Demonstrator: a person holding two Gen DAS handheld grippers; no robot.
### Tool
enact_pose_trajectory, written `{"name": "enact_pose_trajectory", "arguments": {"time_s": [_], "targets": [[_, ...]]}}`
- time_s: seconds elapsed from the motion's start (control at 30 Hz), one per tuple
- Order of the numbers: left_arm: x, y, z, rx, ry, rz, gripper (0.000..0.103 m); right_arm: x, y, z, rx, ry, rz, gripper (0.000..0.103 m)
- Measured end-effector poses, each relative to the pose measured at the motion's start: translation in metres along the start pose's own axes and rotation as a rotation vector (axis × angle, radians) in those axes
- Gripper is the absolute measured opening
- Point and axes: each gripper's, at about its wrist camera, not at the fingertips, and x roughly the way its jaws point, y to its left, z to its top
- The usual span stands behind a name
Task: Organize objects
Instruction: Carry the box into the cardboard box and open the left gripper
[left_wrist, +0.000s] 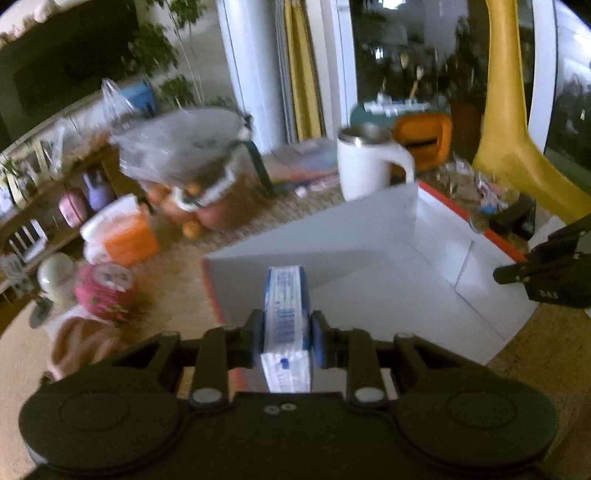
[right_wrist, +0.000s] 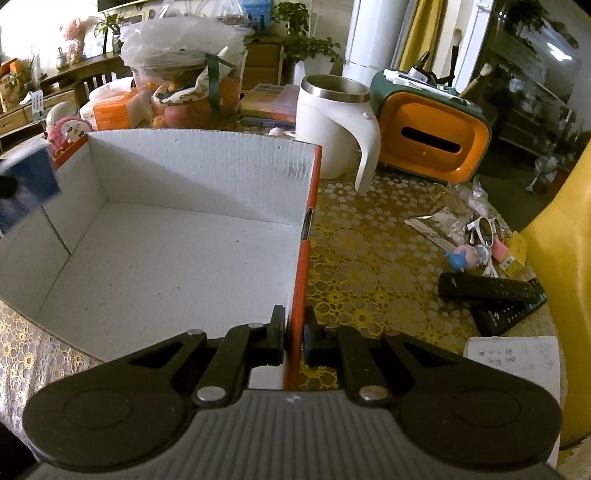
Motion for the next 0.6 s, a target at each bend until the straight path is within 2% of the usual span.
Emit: {"name": "enact_pose_trajectory", "arguments": {"time_s": [0.27, 0.6], "targets": [[0.042, -0.043, 0.016, 0.039, 0.102, -0.032, 0.024, -0.002, 0.003, -0.001, -0.007, -0.007, 0.024, 0.009], [0.076, -0.065, 0.021, -0.024, 0.221, -0.119, 0.024, -0.001, 0.002, -0.002, -0.023, 0.001, 0.044, 0.01]]}}
